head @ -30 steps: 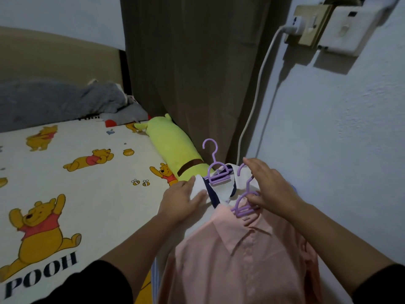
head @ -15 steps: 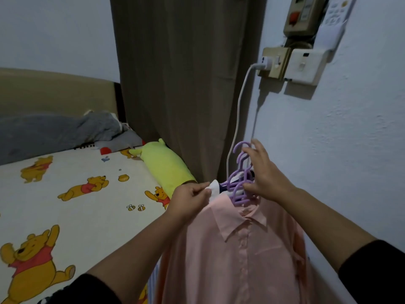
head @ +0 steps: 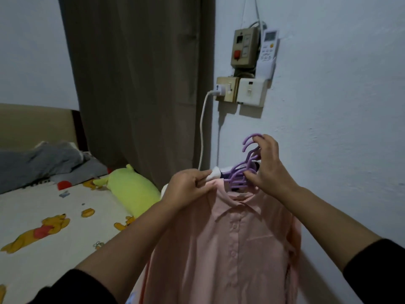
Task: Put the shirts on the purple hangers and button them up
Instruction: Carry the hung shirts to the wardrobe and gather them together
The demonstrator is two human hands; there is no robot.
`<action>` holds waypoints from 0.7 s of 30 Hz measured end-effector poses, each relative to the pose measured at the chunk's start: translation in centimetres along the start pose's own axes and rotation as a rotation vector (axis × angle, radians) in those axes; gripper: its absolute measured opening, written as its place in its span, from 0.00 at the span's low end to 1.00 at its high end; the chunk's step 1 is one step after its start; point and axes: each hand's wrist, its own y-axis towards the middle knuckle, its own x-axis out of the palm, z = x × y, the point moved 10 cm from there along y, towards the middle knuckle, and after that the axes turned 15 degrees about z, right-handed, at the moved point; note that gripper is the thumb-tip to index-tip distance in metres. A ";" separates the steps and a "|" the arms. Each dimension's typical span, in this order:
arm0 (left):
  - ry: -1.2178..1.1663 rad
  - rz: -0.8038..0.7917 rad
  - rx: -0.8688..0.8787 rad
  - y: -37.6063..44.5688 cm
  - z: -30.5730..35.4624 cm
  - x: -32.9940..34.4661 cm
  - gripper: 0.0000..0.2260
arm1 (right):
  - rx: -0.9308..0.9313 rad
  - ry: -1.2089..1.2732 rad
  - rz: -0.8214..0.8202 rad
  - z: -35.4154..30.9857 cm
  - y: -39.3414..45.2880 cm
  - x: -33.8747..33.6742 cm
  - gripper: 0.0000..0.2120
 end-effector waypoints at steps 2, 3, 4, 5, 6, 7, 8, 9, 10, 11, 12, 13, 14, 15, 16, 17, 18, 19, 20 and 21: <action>0.080 0.108 0.124 1.6 2.3 -0.8 0.22 | -0.102 -0.007 0.108 -1.6 1.1 -2.7 0.39; 0.114 0.145 0.158 2.2 3.2 -1.0 0.21 | -0.161 -0.011 0.148 -2.3 1.6 -3.9 0.40; 0.124 0.169 0.169 3.0 4.1 -1.2 0.20 | -0.197 -0.019 0.179 -2.6 2.2 -5.1 0.40; 0.111 0.185 0.171 3.7 4.9 -1.2 0.20 | -0.195 -0.037 0.199 -2.7 2.9 -6.2 0.40; 0.085 0.193 0.173 4.4 5.6 -1.2 0.21 | -0.162 -0.065 0.209 -2.4 3.6 -7.4 0.40; 0.051 0.195 0.174 5.1 6.5 -1.2 0.21 | -0.129 -0.105 0.215 -2.1 4.3 -8.5 0.40; 0.009 0.183 0.161 5.8 7.4 -1.0 0.22 | -0.107 -0.144 0.220 -1.8 4.8 -9.7 0.40; -0.039 0.166 0.139 6.5 8.1 -0.8 0.24 | -0.100 -0.180 0.221 -1.6 5.2 -10.9 0.40; -0.089 0.145 0.113 7.3 8.8 -0.4 0.26 | -0.098 -0.203 0.213 -1.4 5.5 -12.0 0.40; -0.142 0.128 0.096 8.0 9.5 0.0 0.29 | -0.089 -0.228 0.204 -1.3 5.8 -13.3 0.42; -0.194 0.112 0.089 8.7 10.4 0.5 0.31 | -0.067 -0.257 0.199 -1.1 6.1 -14.7 0.43; -0.245 0.096 0.091 9.3 11.3 1.1 0.32 | -0.035 -0.290 0.194 -0.9 6.2 -16.2 0.44; -0.297 0.080 0.093 9.8 12.5 1.7 0.33 | -0.002 -0.328 0.188 -0.7 6.1 -17.7 0.45; -0.352 0.064 0.091 10.2 13.7 2.4 0.33 | 0.032 -0.360 0.183 -0.4 5.8 -19.3 0.46; -0.409 0.046 0.082 10.5 14.9 3.1 0.33 | 0.078 -0.378 0.182 0.0 5.4 -20.9 0.46; -0.468 0.030 0.074 10.8 16.3 3.7 0.32 | 0.139 -0.387 0.188 0.4 4.9 -22.6 0.46; -0.521 0.017 0.065 11.0 17.8 4.4 0.31 | 0.193 -0.403 0.197 0.8 4.2 -24.5 0.44; -0.570 0.003 0.057 11.2 19.3 5.0 0.28 | 0.235 -0.437 0.200 1.1 3.4 -26.3 0.43; -0.620 -0.011 0.045 11.3 20.9 5.7 0.24 | 0.265 -0.490 0.196 1.2 2.5 -28.3 0.42; -0.669 -0.029 0.036 11.5 22.6 6.4 0.19 | 0.275 -0.553 0.191 1.1 1.5 -30.3 0.40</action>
